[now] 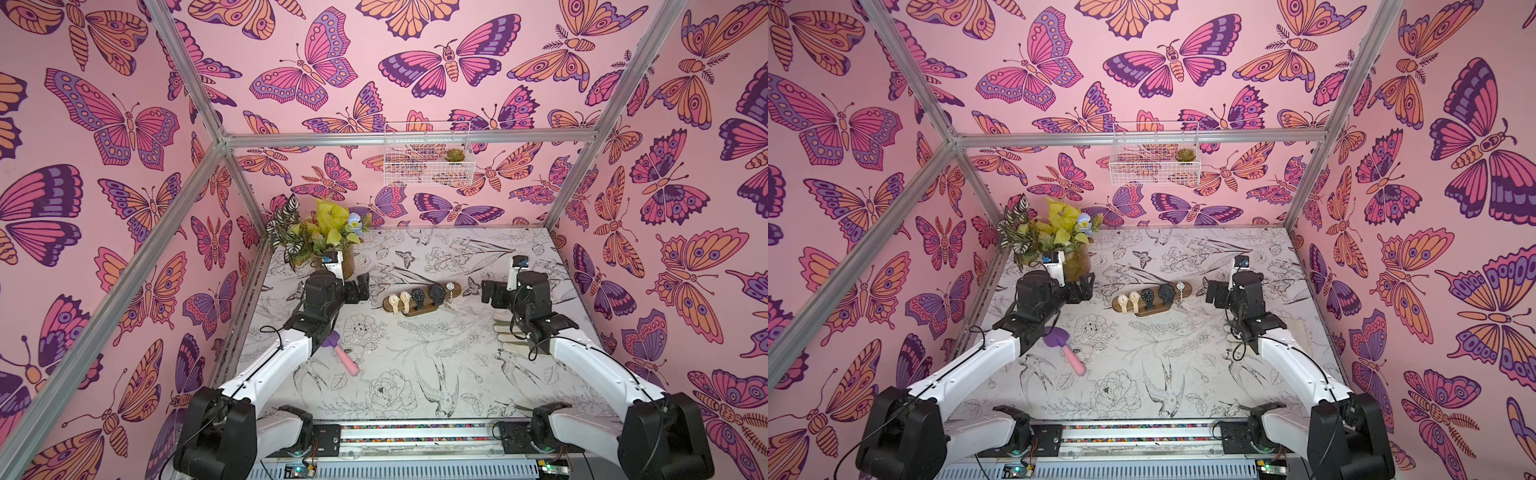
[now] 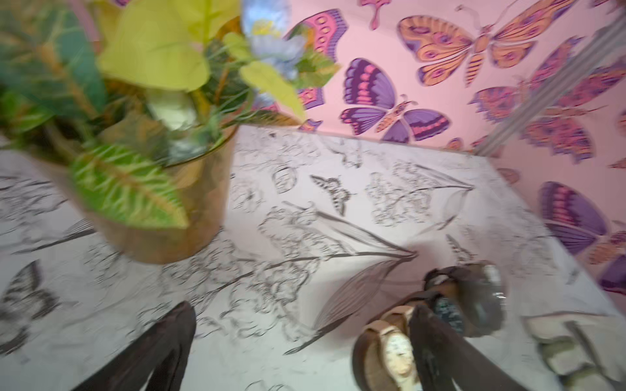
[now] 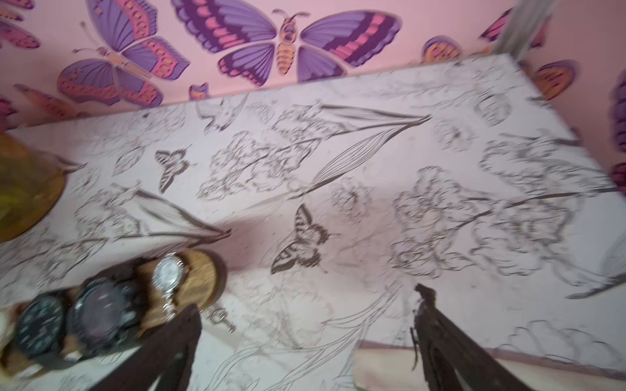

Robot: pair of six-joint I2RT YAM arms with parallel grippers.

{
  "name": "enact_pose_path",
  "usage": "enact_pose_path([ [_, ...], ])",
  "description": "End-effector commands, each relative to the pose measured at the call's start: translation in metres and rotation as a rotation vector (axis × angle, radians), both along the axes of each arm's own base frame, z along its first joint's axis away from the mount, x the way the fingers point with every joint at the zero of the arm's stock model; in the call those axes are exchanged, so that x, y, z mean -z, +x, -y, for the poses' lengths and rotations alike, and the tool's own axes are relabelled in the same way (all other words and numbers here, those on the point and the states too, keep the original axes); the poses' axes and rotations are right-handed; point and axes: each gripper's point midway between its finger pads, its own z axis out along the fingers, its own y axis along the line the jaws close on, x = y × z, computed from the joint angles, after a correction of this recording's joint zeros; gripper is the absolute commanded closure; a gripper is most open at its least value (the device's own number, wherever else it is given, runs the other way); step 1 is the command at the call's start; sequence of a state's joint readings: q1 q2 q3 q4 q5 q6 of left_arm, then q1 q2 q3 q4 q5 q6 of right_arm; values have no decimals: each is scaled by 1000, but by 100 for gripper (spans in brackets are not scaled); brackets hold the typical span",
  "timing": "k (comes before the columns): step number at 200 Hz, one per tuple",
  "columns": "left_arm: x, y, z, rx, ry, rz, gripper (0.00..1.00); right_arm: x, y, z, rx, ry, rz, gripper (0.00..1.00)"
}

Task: Place watch on stand
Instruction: Reset both arms

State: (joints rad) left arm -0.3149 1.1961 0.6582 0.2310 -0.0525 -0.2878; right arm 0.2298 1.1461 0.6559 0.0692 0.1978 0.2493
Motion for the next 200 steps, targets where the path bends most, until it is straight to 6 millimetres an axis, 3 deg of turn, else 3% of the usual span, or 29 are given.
enact_pose_path([
  [1, 7, 0, -46, -196, 209, 65, 1, -13, 1, 55, 289, -183, 77, 1],
  [11, 12, 2, -50, -191, 295, 103, 1, -8, 6, 62, 292, -291, 92, 1],
  [26, 23, 4, -67, -283, 342, 129, 1, 10, 14, 53, 174, -425, 94, 1],
  [42, 23, 3, -71, -290, 338, 123, 1, 29, 16, 43, 125, -389, 93, 1],
  [74, 23, -11, -78, -292, 336, 136, 1, 58, 7, 56, 164, -366, 23, 1],
  [101, 15, -25, -89, -329, 343, 167, 1, 54, 7, 65, 196, -327, 57, 1],
  [112, 21, -31, -96, -347, 390, 117, 1, 55, 6, 68, 210, -332, 46, 1],
  [140, 48, -42, -107, -374, 449, 57, 1, 61, -4, 73, 203, -382, -18, 1],
  [142, 62, -47, -109, -366, 463, 29, 1, 61, -5, 73, 204, -382, -16, 1],
  [149, 75, -49, -111, -368, 462, 26, 2, 59, -7, 75, 218, -381, -9, 1],
  [178, 77, -34, -105, -305, 464, 34, 1, 62, -24, 81, 239, -384, -45, 1],
  [198, 78, -22, -100, -275, 464, 46, 1, 52, -39, 85, 266, -354, 43, 1],
  [200, 86, -21, -100, -270, 469, 26, 1, 50, -40, 86, 271, -348, 59, 1],
])
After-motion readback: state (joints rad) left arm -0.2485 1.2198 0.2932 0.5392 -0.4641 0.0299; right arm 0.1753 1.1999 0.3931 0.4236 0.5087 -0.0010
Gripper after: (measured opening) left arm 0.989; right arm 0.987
